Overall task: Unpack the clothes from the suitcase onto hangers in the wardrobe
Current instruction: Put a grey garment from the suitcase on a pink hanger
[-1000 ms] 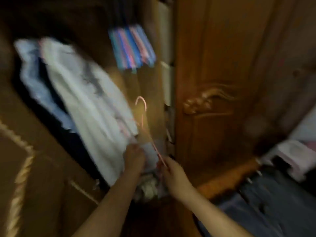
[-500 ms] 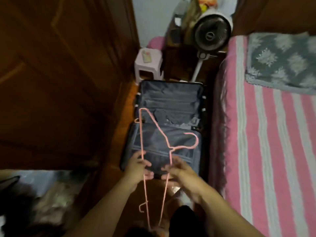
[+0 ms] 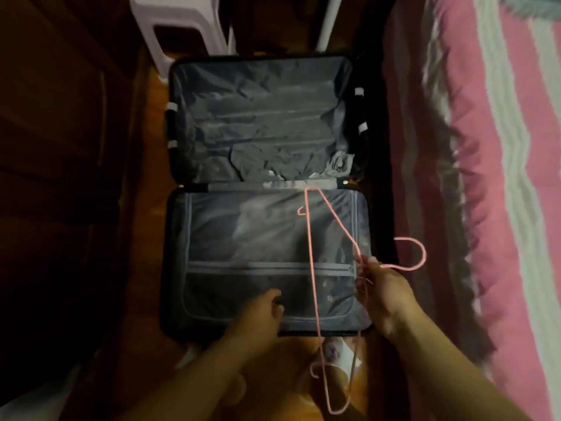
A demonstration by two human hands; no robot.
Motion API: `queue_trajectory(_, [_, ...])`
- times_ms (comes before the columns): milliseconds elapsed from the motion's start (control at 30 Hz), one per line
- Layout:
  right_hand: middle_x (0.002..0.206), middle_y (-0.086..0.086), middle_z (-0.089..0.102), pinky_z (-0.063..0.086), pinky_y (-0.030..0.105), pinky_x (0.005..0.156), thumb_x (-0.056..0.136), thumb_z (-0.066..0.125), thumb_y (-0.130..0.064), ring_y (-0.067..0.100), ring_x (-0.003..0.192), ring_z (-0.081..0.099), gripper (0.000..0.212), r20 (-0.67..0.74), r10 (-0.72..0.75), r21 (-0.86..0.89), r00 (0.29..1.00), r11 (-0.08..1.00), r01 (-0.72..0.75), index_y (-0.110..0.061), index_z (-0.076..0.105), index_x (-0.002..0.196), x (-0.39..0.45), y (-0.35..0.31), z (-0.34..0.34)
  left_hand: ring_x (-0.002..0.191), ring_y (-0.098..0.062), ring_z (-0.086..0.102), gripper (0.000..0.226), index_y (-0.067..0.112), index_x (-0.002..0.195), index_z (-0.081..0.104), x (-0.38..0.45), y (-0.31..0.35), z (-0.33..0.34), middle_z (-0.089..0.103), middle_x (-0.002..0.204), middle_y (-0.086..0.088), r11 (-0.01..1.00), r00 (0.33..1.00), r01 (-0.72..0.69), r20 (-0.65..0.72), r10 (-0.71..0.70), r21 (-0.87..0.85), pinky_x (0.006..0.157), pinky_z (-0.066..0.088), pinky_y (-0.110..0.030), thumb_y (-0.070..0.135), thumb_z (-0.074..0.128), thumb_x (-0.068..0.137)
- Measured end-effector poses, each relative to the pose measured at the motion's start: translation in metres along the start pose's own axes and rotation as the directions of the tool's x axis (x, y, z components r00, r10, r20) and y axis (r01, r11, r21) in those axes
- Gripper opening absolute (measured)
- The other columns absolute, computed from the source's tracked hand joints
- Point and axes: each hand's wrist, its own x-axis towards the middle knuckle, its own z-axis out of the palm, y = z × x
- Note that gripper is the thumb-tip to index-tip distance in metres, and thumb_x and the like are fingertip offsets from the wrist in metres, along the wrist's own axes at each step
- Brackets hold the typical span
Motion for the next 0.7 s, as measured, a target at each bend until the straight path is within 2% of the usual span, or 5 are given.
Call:
queue_trajectory(133, [0.062, -0.006, 0.048, 0.038, 0.019, 0.048, 0.107, 0.039, -0.024, 0.004, 0.044, 0.040, 0.028, -0.040, -0.124, 0.126, 0.991, 0.984, 0.128, -0.014, 0.062, 0.093, 0.104, 0.023, 0.038, 0.106, -0.032, 0.066, 0.021, 0.021, 0.115, 0.070, 0.125, -0.053, -0.050, 0.072, 0.113, -0.011, 0.980, 0.972, -0.127, -0.177, 0.153, 0.153, 0.091, 0.052, -0.036, 0.021, 0.056, 0.098])
queue_trajectory(367, [0.061, 0.000, 0.047, 0.031, 0.020, 0.040, 0.105, 0.044, -0.015, 0.007, 0.043, 0.038, 0.023, -0.076, -0.566, -0.048, 0.821, 0.824, 0.564, -0.007, 0.061, 0.092, 0.250, -0.001, 0.091, 0.129, -0.038, 0.050, 0.045, 0.014, 0.141, 0.054, 0.386, 0.018, -0.126, 0.052, 0.141, -0.018, 0.896, 0.791, -0.261, -0.453, 0.412, 0.358, 0.109, 0.040, -0.041, 0.029, 0.058, 0.099])
queue_trajectory(467, [0.061, 0.002, 0.049, 0.030, 0.018, 0.037, 0.106, 0.042, -0.018, 0.008, 0.042, 0.037, 0.029, -0.063, -0.545, -0.039, 0.836, 0.839, 0.543, -0.010, 0.061, 0.085, 0.278, 0.008, 0.083, 0.139, -0.040, 0.037, 0.063, 0.032, 0.153, 0.039, 0.453, 0.027, -0.126, 0.038, 0.153, -0.015, 0.905, 0.845, -0.174, -0.413, 0.340, 0.389, 0.117, 0.032, -0.044, 0.046, 0.060, 0.095])
queue_trajectory(533, [0.061, 0.002, 0.050, 0.030, 0.019, 0.037, 0.106, 0.041, -0.022, 0.009, 0.043, 0.035, 0.030, -0.054, -0.534, -0.062, 0.844, 0.845, 0.531, -0.012, 0.061, 0.086, 0.279, 0.010, 0.081, 0.122, -0.037, 0.054, 0.035, 0.031, 0.130, 0.064, 0.467, 0.033, -0.131, 0.058, 0.137, -0.013, 0.895, 0.847, -0.185, -0.396, 0.355, 0.406, 0.107, 0.046, -0.045, 0.036, 0.058, 0.096])
queue_trajectory(700, [0.066, 0.006, 0.049, 0.028, 0.023, 0.041, 0.107, 0.043, -0.025, 0.013, 0.045, 0.036, 0.031, -0.161, -0.630, -0.121, 0.760, 0.777, 0.618, -0.011, 0.057, 0.083, 0.235, -0.015, 0.090, 0.103, -0.032, 0.063, 0.024, 0.016, 0.116, 0.071, 0.383, 0.069, -0.187, 0.069, 0.117, -0.012, 0.893, 0.782, -0.445, -0.513, 0.353, -0.064, 0.091, 0.050, -0.036, 0.025, 0.053, 0.102])
